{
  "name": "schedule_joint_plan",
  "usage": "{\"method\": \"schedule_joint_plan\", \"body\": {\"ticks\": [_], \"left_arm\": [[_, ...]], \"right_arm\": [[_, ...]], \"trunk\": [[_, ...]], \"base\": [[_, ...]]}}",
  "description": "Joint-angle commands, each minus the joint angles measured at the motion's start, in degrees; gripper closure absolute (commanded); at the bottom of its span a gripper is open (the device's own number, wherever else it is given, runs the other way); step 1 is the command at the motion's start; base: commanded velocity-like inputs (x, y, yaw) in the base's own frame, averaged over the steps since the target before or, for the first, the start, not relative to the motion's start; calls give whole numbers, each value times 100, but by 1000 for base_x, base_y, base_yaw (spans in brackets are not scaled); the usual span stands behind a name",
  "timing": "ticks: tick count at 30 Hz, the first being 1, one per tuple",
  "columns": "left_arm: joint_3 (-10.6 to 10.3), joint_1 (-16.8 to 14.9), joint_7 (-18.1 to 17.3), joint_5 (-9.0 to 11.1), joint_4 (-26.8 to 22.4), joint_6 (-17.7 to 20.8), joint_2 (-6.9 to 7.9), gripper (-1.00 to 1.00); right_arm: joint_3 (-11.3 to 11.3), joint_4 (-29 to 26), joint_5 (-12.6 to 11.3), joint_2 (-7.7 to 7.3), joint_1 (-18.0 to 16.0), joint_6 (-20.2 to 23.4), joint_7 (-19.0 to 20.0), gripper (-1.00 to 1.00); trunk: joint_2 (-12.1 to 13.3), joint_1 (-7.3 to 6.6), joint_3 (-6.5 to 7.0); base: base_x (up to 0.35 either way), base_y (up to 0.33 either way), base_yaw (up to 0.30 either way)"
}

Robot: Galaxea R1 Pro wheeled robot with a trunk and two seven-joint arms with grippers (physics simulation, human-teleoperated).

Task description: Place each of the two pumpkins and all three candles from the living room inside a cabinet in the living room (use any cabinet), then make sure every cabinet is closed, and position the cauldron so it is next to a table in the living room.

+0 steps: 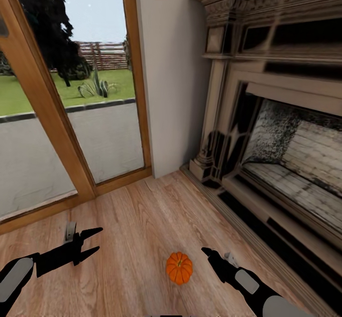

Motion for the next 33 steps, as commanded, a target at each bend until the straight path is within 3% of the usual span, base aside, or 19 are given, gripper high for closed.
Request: {"method": "schedule_joint_plan", "body": {"ticks": [1, 20, 22, 27, 33], "left_arm": [[10, -3, -27, -19, 2, 30, -1, -100], [-26, -3, -27, -13, -126, 29, -6, -100], [-31, -3, -28, -12, -141, 28, -8, -100], [-34, -3, -27, -12, -147, 26, -8, -100], [-34, -3, -27, -12, -171, 28, -5, -100]], "right_arm": [[31, 3, -53, -4, -3, 7, -23, -100], [25, -29, 6, 3, -3, -135, 1, -100], [30, -63, 12, -1, -3, -170, 61, -100], [38, -37, 17, -5, -2, -193, 702, -100], [36, -66, 19, -12, -3, -194, 838, -100]], "trunk": [[-4, 1, -27], [-29, 50, -448], [-32, 55, -493], [-38, 68, -603], [-46, 84, -736]], "base": [[0, 0, 0], [0, 0, 0], [0, 0, 0], [0, 0, 0], [0, 0, 0]]}}
